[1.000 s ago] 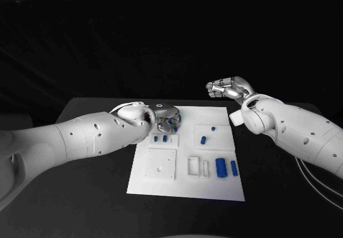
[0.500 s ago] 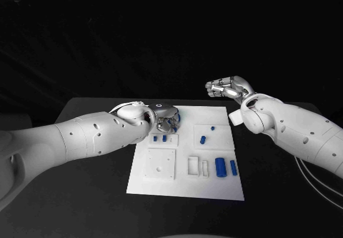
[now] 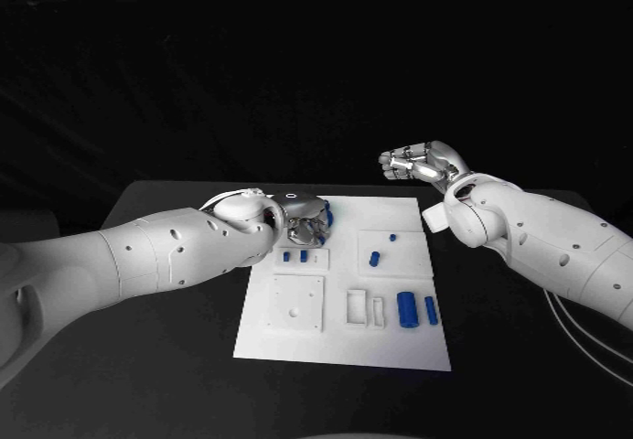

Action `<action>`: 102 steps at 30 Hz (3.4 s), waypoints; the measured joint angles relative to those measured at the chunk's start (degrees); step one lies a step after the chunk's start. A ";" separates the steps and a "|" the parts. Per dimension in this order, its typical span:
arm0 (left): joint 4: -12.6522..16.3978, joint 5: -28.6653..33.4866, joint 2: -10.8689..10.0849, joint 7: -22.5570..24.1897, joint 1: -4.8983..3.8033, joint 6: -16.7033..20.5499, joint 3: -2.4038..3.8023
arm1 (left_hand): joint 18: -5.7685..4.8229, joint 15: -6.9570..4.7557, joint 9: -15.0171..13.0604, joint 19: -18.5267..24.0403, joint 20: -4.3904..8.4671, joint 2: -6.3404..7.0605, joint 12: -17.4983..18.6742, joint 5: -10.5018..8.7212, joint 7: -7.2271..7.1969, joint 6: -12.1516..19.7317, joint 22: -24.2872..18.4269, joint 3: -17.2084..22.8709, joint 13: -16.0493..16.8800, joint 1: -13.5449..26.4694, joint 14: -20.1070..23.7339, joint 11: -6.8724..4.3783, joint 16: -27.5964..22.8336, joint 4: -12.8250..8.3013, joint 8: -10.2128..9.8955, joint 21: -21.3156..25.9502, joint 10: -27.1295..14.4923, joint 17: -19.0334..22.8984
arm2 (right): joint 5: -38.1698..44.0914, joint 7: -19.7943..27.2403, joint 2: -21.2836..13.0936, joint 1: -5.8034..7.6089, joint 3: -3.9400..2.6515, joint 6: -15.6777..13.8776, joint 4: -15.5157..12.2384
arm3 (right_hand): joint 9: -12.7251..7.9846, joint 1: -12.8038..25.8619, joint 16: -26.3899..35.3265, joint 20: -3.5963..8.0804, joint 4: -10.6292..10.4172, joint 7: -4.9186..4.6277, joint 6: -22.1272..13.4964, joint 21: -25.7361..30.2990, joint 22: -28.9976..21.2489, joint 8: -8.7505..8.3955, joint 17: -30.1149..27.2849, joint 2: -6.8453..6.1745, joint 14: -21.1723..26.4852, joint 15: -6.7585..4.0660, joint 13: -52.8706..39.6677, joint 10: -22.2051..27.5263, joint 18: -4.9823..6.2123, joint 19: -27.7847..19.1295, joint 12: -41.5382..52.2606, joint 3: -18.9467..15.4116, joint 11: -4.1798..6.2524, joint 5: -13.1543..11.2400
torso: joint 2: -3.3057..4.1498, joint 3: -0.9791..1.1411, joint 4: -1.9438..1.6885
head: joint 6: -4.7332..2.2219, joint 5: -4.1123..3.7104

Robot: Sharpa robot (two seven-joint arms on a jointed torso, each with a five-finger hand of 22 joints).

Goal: Assemble the parts on the task board

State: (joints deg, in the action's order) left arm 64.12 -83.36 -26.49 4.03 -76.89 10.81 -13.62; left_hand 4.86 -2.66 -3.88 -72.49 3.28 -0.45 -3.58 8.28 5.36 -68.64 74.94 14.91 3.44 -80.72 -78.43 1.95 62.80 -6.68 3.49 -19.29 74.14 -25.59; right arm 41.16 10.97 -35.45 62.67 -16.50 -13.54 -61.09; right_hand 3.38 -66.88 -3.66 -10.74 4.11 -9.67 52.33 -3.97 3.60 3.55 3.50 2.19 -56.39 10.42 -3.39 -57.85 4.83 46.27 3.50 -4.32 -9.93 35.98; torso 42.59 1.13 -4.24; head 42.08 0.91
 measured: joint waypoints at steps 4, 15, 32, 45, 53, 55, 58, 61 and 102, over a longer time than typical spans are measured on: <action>0.35 0.56 -0.68 0.00 0.07 0.34 -0.02 | 0.00 0.00 0.00 0.00 0.00 0.00 0.00 0.00 0.00 0.00 0.00 0.00 0.00 0.00 0.00 0.00 0.00 0.00 -0.01 0.00 0.00 0.00 | 0.00 0.00 -0.05 -0.01 0.00 0.00 -0.01 | 0.00 0.00 0.00 0.00 0.00 0.00 0.00 0.00 0.00 0.00 0.00 0.00 0.00 0.00 0.00 0.00 0.00 0.00 0.00 0.00 0.00 0.03 | 0.00 -0.01 -0.01 | -0.01 -0.07; 2.47 4.39 -2.69 -0.41 0.26 1.00 1.62 | 0.00 -0.20 0.01 0.00 0.00 -0.17 0.00 -0.03 0.00 0.01 -0.01 0.00 -0.03 0.19 -0.20 0.23 0.00 -0.01 -0.18 -0.22 -0.24 -0.03 | 0.00 0.00 -0.28 -0.01 0.00 0.00 -0.18 | 0.00 0.00 0.00 0.00 0.00 0.00 0.00 0.00 0.01 0.00 0.00 0.00 0.00 0.00 0.00 0.00 0.00 0.00 0.00 0.00 0.00 0.02 | 0.01 -0.03 -0.01 | -0.10 0.19; 6.94 10.52 -7.96 -1.61 0.23 1.05 4.55 | 0.00 -0.19 0.07 0.00 0.00 0.08 -0.01 -0.13 0.03 0.10 -0.02 -0.01 -0.01 0.59 -0.20 0.21 0.00 -0.01 0.01 -0.22 -0.24 -0.02 | 0.00 -0.05 -0.91 0.00 0.00 -0.01 -0.34 | 0.00 0.00 0.00 0.00 -0.16 0.00 0.00 0.00 0.01 0.00 0.00 0.00 0.00 0.00 0.00 0.00 0.00 0.00 0.00 0.17 0.00 0.42 | -0.13 -0.08 -0.20 | -0.34 0.42; 8.10 10.59 -10.28 -1.98 0.26 0.87 4.52 | 0.00 -0.19 0.06 0.05 0.05 0.08 -0.01 -0.13 -0.04 0.19 -0.03 -0.14 -0.02 0.59 -0.19 0.21 -0.01 -0.18 0.01 -0.22 -0.24 -0.01 | 0.00 -0.06 -1.12 0.00 0.01 -0.01 -0.37 | 0.00 0.00 0.00 0.00 -0.16 0.00 0.00 0.00 0.01 0.00 0.00 0.00 0.00 0.00 0.00 0.00 0.00 0.00 0.00 0.17 0.00 0.42 | -0.03 -0.08 -0.04 | -0.29 0.90; 7.57 9.22 -10.38 -2.08 0.58 0.83 4.34 | -0.04 -0.19 0.08 0.22 0.21 0.08 -0.01 -0.14 -0.05 0.20 -0.03 -0.15 -0.03 0.59 -0.19 0.21 -0.01 -0.46 0.00 -0.22 -0.24 0.00 | 0.00 -0.08 -1.09 -0.02 0.02 -0.01 -0.43 | 0.00 0.00 0.00 0.00 -0.16 0.00 0.00 0.00 0.02 0.00 0.00 0.00 0.00 0.00 0.00 0.00 0.00 0.00 0.00 0.17 0.00 0.42 | -0.01 -0.01 0.01 | -0.20 0.81; 7.39 9.02 -10.37 -2.17 0.64 0.80 4.30 | -0.03 -0.19 0.09 0.22 0.21 0.09 -0.01 -0.14 -0.05 0.21 -0.03 -0.16 -0.04 0.58 -0.19 0.21 -0.01 -0.47 0.00 -0.22 -0.24 0.00 | 0.00 -0.08 -1.09 -0.01 0.01 -0.01 -0.44 | 0.00 0.00 0.00 0.00 -0.16 0.00 0.00 0.00 0.02 0.00 0.00 0.00 0.00 0.00 0.00 0.00 0.00 0.00 0.00 0.17 0.00 0.42 | -0.01 -0.01 0.02 | -0.18 0.79; 7.17 8.75 -10.35 -2.31 0.77 0.69 4.21 | -0.04 -0.19 0.13 0.22 0.21 0.09 -0.01 -0.14 -0.06 0.22 -0.03 -0.16 -0.03 0.58 -0.19 0.20 -0.01 -0.47 -0.01 -0.22 -0.24 0.00 | 0.00 -0.08 -1.09 -0.01 0.01 -0.01 -0.44 | 0.00 0.00 0.00 0.00 -0.16 0.00 0.00 0.00 0.02 0.00 0.00 0.00 0.00 0.00 0.00 0.00 0.00 0.00 0.00 0.17 0.00 0.42 | -0.02 0.03 0.02 | -0.14 0.79; 6.91 8.57 -10.32 -2.44 0.89 0.51 4.04 | -0.03 -0.19 0.13 0.22 0.21 0.09 -0.01 -0.14 -0.06 0.24 -0.03 -0.16 -0.04 0.58 -0.19 0.20 -0.01 -0.47 -0.01 -0.22 -0.24 0.00 | 0.00 -0.09 -1.11 -0.01 0.01 -0.01 -0.44 | 0.00 0.00 0.00 0.00 -0.16 0.00 0.00 0.00 0.02 0.00 0.00 0.00 0.00 0.00 0.00 0.00 0.01 0.00 0.00 0.17 0.00 0.42 | -0.03 0.03 0.02 | -0.12 0.76; 6.18 8.40 -9.63 -2.61 1.21 0.28 3.39 | -0.04 -0.18 0.02 0.21 0.20 0.46 -0.01 -0.14 -0.05 0.62 -0.01 -0.17 -0.07 0.21 -0.19 0.20 -0.01 -0.47 0.00 -0.22 -0.24 -0.04 | 0.00 -0.14 -1.24 -0.01 0.00 -0.01 -0.45 | 0.00 0.00 0.00 0.00 -0.56 0.00 0.00 0.00 0.02 0.00 0.00 0.00 0.00 0.00 0.00 0.00 0.00 0.00 0.00 0.56 0.00 0.42 | -0.04 -0.01 -0.03 | 0.29 0.26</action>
State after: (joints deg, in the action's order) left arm 70.30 -74.96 -36.11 1.42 -75.68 11.08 -10.24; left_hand 4.82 -2.84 -3.85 -72.28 3.48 0.01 -3.59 8.14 5.31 -68.02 74.93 14.74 3.37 -80.50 -78.61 2.15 62.79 -7.14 3.49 -19.50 73.90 -25.62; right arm 41.16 10.84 -36.69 62.66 -16.50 -13.55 -61.54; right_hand 3.39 -66.89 -3.66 -10.74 3.56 -9.67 52.33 -3.97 3.62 3.55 3.50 2.19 -56.39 10.42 -3.39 -57.85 4.83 46.27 3.50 -3.76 -9.93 36.39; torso 42.54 1.12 -4.27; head 42.36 1.17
